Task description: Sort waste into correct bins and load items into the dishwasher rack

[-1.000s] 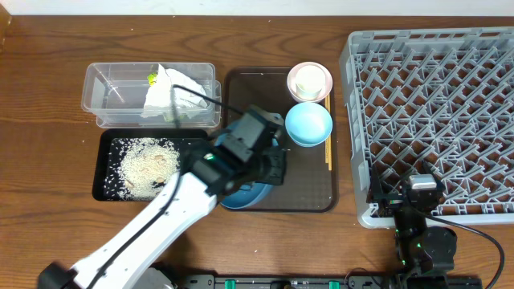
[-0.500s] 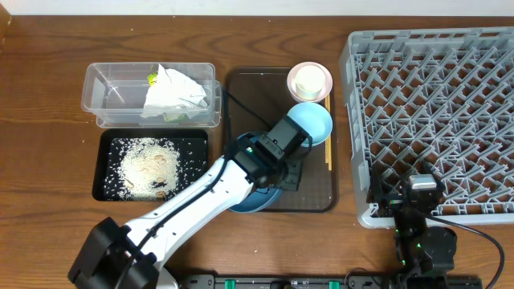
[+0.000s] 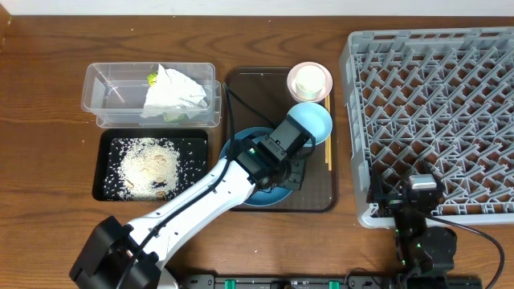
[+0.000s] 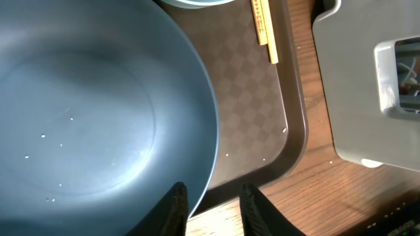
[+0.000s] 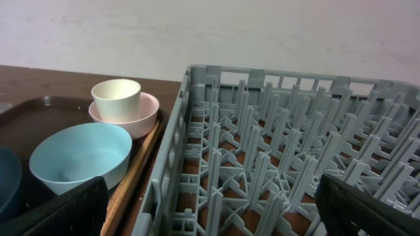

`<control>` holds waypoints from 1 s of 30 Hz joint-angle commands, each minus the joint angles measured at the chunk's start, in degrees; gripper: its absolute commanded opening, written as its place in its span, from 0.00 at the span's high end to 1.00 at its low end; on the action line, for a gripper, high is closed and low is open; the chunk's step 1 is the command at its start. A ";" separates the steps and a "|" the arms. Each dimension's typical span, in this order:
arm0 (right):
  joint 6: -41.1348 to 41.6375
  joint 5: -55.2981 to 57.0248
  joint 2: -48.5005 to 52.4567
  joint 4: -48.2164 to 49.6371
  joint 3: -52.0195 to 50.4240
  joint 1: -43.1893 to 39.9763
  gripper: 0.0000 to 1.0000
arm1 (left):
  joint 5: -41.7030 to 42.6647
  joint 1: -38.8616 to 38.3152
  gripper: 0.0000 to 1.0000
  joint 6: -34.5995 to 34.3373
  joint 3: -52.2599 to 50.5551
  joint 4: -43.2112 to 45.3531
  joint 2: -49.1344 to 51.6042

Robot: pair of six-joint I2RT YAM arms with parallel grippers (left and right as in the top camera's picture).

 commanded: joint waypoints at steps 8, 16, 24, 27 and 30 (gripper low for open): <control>-0.66 -0.33 -0.09 -0.24 -0.09 -0.79 0.01 | -0.66 9.11 0.57 -1.86 4.61 -1.66 -7.76; -0.66 -0.33 -0.07 -0.24 -0.09 -0.79 0.01 | -0.48 29.27 0.39 -1.84 4.61 -7.10 -17.51; -0.42 -3.63 -0.07 0.04 -0.09 -0.76 0.01 | -0.50 38.23 0.20 -1.84 4.59 -12.20 -19.98; 10.60 -6.12 -0.07 0.22 -0.09 -0.74 0.01 | -0.50 38.36 0.18 -1.81 4.59 -12.20 -19.58; 25.44 -10.43 -0.07 1.95 -0.07 -0.72 0.01 | -0.50 38.36 0.17 -1.81 4.59 -12.17 -19.41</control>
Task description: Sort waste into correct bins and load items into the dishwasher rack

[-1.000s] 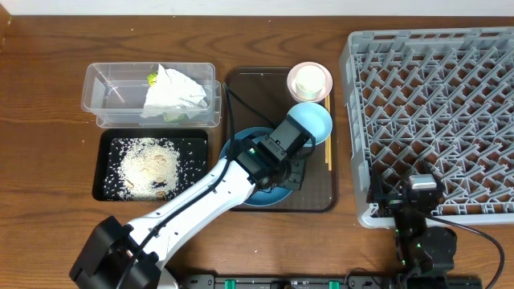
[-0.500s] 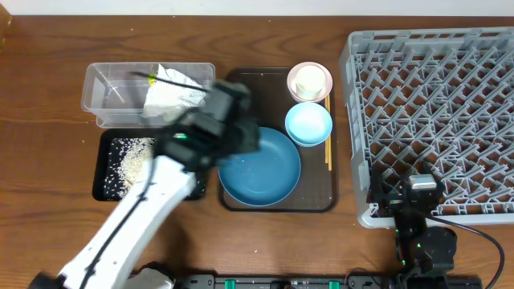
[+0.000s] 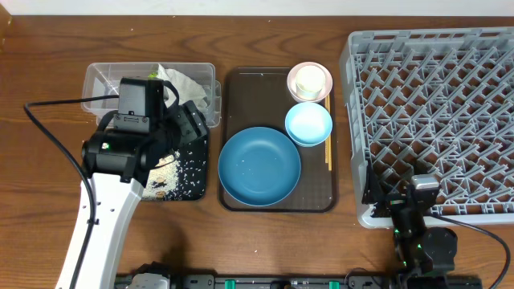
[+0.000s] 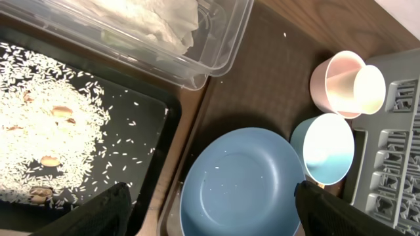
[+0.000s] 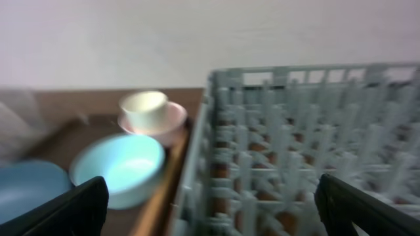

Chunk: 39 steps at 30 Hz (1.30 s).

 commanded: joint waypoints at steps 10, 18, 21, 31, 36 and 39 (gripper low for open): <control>12.44 -10.19 5.66 -14.84 17.14 -0.72 0.01 | -0.33 0.28 0.11 0.37 1.38 -0.15 0.39; 8.13 -11.10 33.20 -38.82 48.37 -0.72 0.01 | -0.33 0.28 0.11 0.37 1.38 -0.15 0.39; 7.21 -12.72 46.03 -48.89 61.13 -0.72 0.01 | -0.33 0.28 0.11 0.37 1.38 -0.15 0.39; 8.61 -34.21 68.28 -47.76 76.35 0.04 0.34 | -0.33 0.28 0.11 0.37 1.38 -0.15 0.39; 10.45 -24.87 73.99 -45.97 76.35 8.35 0.48 | -0.33 0.28 0.10 0.37 1.38 -0.15 0.39; 10.40 -13.64 77.18 -44.52 76.35 15.98 0.47 | -0.33 0.28 0.10 0.37 1.38 -0.15 0.39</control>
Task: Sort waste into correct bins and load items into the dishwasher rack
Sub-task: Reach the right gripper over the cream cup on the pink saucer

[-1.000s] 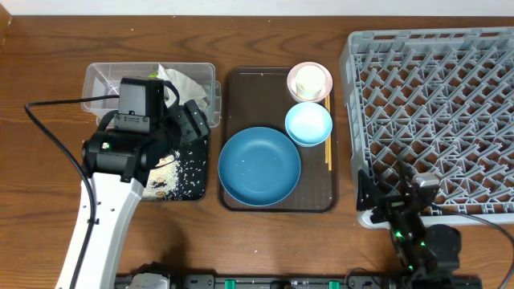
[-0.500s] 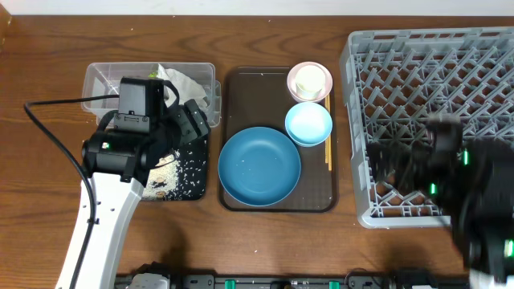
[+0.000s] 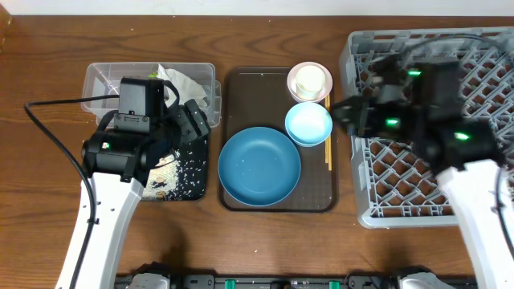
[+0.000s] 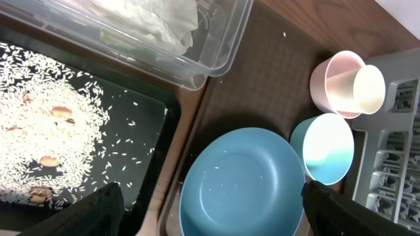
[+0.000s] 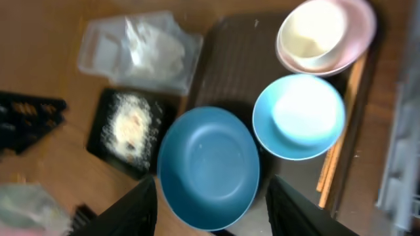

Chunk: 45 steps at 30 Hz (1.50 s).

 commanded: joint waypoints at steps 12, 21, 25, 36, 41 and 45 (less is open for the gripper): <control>-11.63 34.07 16.44 13.27 1.09 18.36 0.57 | -0.33 0.28 0.10 0.39 1.25 -0.13 0.26; -18.23 35.69 23.15 25.40 1.09 16.09 0.59 | -0.33 0.28 0.10 0.39 1.25 -0.13 0.26; -18.67 35.69 26.47 28.59 1.09 15.37 0.58 | -0.33 0.28 0.11 0.39 1.25 -0.13 0.26; -18.88 37.20 35.41 32.02 1.09 13.84 0.54 | -0.33 0.28 0.10 0.39 1.25 -0.13 0.26; -18.88 37.22 35.60 32.35 1.11 13.79 0.64 | -0.33 0.28 0.10 0.39 1.25 -0.13 0.26; -18.86 37.11 35.17 33.35 1.14 13.81 0.62 | -0.33 0.28 0.10 0.39 1.25 -0.13 0.26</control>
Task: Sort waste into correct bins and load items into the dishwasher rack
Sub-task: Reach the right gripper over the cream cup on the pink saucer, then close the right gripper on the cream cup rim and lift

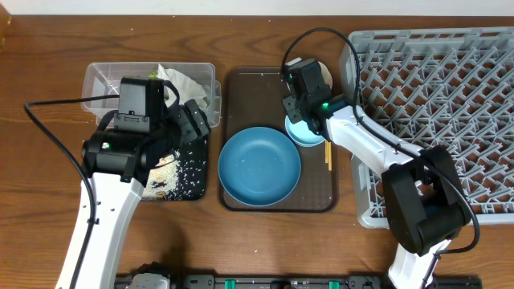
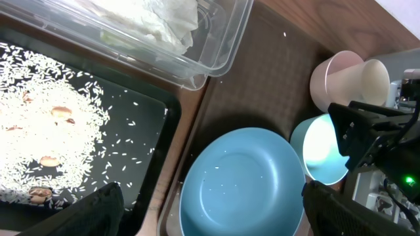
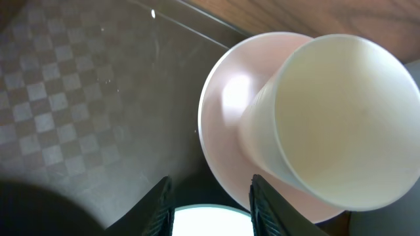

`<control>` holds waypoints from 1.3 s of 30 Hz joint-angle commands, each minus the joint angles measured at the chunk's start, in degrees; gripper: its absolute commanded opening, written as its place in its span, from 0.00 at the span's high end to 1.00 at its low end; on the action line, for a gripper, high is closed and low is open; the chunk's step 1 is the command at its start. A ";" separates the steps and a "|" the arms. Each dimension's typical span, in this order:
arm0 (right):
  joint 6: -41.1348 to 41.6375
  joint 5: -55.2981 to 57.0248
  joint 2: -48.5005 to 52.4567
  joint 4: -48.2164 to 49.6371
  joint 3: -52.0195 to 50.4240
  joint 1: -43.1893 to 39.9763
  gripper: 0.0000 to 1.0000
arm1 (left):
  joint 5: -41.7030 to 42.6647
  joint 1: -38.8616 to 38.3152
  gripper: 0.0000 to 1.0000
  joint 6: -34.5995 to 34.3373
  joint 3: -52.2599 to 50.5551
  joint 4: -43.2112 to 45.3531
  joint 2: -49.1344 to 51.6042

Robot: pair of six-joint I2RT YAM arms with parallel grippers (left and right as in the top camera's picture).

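Note:
On the brown tray (image 1: 241, 88) lie a large blue plate (image 1: 259, 166), a light-blue bowl (image 1: 312, 131) and a pink bowl (image 3: 226, 118) with a cream cup (image 3: 335, 124) standing in it. My right gripper (image 3: 210, 196) is open, low over the light-blue bowl's far rim (image 3: 216, 219), just in front of the pink bowl. The overhead view shows the right gripper (image 1: 299, 103) partly covering both bowls. My left gripper (image 2: 213, 210) hangs wide open and empty, high above the tray's left edge; in the overhead view the left gripper (image 1: 193, 120) is over the waste bins.
A grey dishwasher rack (image 1: 434, 104) fills the right side. Wooden chopsticks (image 1: 327, 152) lie along the tray's right edge. At the left stand a clear bin (image 1: 112, 92) with crumpled paper and a black tray (image 1: 120, 189) of rice scraps.
My right gripper was high over the rack's left edge, looking down on the tray. Now it is low at the light-blue bowl's rim beside the pink bowl. The left arm has not moved.
First my left gripper was low at the blue plate's rim, fingers close together, while the right arm was parked at the rack's front. Then the left arm stood open over the waste bins. The right arm was then above the rack, and now at the bowls.

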 commanded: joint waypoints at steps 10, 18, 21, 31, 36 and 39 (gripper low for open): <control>-1.49 0.59 -10.93 1.66 1.18 -0.70 0.59 | -0.33 0.28 0.10 0.39 1.27 -0.13 0.26; -1.55 -0.57 -9.38 1.40 1.11 -1.84 0.62 | -0.33 0.28 0.10 0.39 1.27 -0.13 0.26; -1.55 -0.52 -7.23 1.49 1.11 -1.97 0.61 | -0.33 0.28 0.10 0.39 1.27 -0.13 0.26; -1.55 -0.48 -0.44 1.81 1.11 -1.99 0.53 | -0.33 0.28 0.10 0.39 1.27 -0.13 0.26; -1.57 -0.48 -0.37 2.19 1.11 -2.21 0.54 | -0.33 0.28 0.10 0.37 1.27 -0.13 0.26; -1.55 -0.48 -0.37 2.03 1.11 -2.19 0.61 | -0.33 0.28 0.10 0.37 1.27 -0.13 0.26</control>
